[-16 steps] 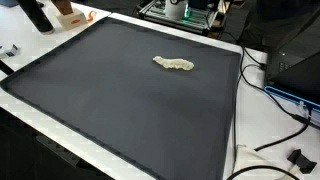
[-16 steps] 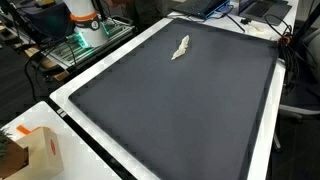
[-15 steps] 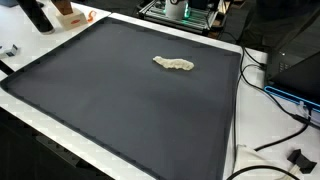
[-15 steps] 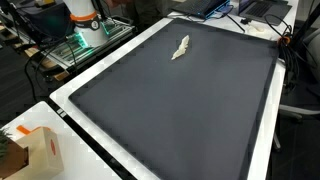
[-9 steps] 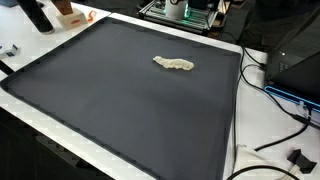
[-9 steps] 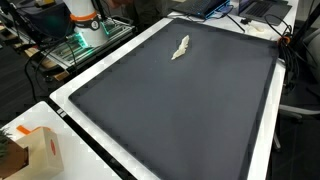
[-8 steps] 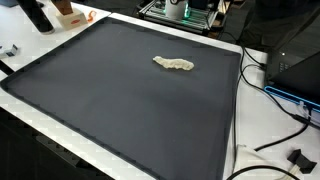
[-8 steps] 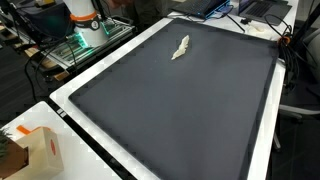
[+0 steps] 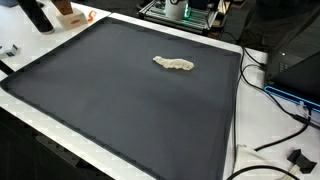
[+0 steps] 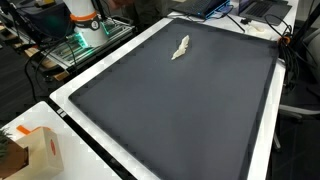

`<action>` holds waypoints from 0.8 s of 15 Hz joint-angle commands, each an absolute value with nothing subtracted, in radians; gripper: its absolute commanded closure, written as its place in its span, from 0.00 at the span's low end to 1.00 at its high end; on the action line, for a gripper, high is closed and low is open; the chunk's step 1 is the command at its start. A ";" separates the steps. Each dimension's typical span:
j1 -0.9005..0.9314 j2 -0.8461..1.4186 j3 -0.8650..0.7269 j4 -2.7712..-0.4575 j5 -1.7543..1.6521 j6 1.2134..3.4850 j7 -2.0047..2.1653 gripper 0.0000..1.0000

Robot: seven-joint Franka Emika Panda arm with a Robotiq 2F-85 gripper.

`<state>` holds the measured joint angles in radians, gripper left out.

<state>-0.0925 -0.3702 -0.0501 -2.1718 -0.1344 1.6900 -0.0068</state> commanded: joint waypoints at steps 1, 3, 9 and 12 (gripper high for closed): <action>-0.083 -0.368 -0.053 -2.168 -0.147 1.691 -0.012 1.00; -0.084 -0.369 -0.053 -2.168 -0.142 1.685 -0.002 1.00; -0.083 -0.369 -0.055 -2.169 -0.136 1.687 -0.005 0.96; -0.083 -0.369 -0.055 -2.169 -0.136 1.687 -0.005 0.96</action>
